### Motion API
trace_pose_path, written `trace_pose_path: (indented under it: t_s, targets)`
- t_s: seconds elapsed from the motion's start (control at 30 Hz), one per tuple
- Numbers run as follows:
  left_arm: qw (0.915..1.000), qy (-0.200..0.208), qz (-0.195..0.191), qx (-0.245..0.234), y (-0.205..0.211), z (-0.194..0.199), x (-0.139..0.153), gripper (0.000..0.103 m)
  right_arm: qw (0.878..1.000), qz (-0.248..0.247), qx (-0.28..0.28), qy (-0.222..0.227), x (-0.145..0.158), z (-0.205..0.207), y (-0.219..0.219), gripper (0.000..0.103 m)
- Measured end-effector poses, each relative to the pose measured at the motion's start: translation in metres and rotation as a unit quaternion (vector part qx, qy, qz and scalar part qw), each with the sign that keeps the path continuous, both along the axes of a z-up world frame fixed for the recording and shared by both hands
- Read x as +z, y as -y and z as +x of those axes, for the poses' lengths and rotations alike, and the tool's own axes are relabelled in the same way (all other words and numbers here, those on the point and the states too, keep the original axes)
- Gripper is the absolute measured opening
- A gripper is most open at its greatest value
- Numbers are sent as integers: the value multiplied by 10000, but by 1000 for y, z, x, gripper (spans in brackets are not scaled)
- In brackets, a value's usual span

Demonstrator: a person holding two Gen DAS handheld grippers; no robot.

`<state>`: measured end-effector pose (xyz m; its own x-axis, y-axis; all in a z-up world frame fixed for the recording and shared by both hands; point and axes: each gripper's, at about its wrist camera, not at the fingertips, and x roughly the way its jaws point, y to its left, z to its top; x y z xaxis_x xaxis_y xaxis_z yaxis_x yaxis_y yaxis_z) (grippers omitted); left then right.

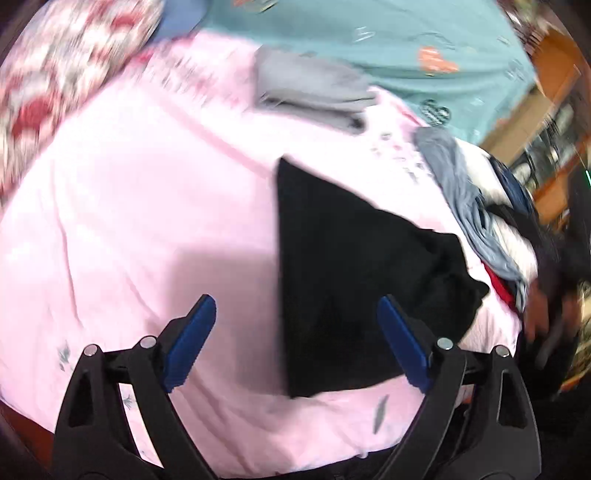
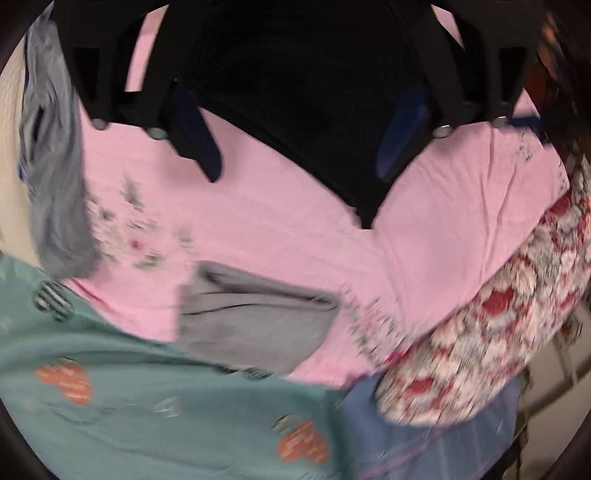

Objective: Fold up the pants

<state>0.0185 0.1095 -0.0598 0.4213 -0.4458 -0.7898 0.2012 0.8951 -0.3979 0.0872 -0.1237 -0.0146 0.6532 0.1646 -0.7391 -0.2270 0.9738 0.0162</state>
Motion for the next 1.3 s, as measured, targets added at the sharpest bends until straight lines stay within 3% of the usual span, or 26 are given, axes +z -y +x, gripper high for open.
trace_pose_path:
  t_s: [0.1,0.2,0.27,0.4,0.5,0.6,0.77,0.9,1.1,1.17,1.23,1.27,1.3]
  targets:
    - [9962,-671,-560,-40,-6,21,-27,89,9972,178,-692,230,-13,-55,57,93]
    - [9850,-1212,-1165,-380,9,41,-50,89,9890,437,-1411,2,-46,-105,106,93]
    - [9808,-1301,-1340,-559,21,55,-59,90,9796,719,-1857,-276,-68,-133,137,93]
    - [9677,-1622,-1614,-1059,68,87,-70,90,9668,1220,-2193,-474,-79,-155,165,93]
    - [9673,-1543,-1631,-1179,82,88,-70,91,9565,1944,-2051,-722,-80,-145,172,93]
    - [9618,-1395,-1955,-1311,77,87,-75,91,9463,2479,-1722,-1157,-88,-119,160,93]
    - [9639,-1248,-1849,-1454,80,85,-73,91,9426,2564,-1131,-1814,-105,-75,126,93]
    - [9606,-1292,-1961,-1487,72,84,-74,91,9385,2268,-1298,-2258,-125,-50,114,93]
    - [9550,-1521,-1986,-1596,80,94,-76,88,9248,2834,-957,-2352,-131,-43,110,94]
    - [9545,-1567,-2045,-1503,81,97,-76,84,9256,2907,-835,-2276,-132,-33,105,95]
    - [9597,-1579,-1961,-1250,76,96,-79,53,9204,3116,-704,-2254,-135,-23,104,94]
    - [9620,-1563,-1933,-1130,72,94,-79,43,9203,3181,-658,-2181,-135,-20,103,93]
    - [9629,-1512,-1968,-1065,68,91,-78,31,9236,3149,-652,-2086,-136,-17,101,76]
